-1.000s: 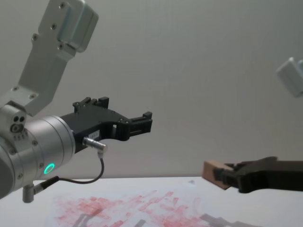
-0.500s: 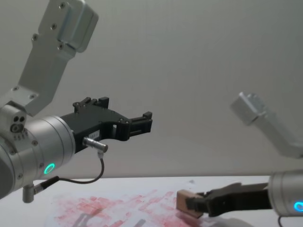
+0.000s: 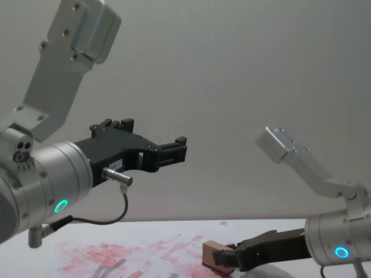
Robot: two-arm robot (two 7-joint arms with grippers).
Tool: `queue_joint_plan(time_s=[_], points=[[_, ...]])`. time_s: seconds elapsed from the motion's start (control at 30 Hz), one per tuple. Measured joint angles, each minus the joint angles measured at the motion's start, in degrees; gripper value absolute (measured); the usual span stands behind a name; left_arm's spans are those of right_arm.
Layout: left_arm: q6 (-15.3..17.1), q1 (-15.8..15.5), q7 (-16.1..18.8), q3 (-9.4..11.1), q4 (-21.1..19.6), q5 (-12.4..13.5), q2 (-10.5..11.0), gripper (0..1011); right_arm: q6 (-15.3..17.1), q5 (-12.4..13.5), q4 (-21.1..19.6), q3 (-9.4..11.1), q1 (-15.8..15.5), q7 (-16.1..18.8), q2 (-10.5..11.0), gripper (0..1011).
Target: Use the one hand to pick up the stamp and affix it onto the A4 paper.
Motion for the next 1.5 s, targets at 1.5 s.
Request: queue_joint_plan(time_s=[1.5], points=[[0.00, 0.00, 0.00, 0.00, 0.00, 0.00, 0.00, 1001, -6.10, 12.47, -32.92, 5.89, -19.66, -17.22, 13.24, 216]])
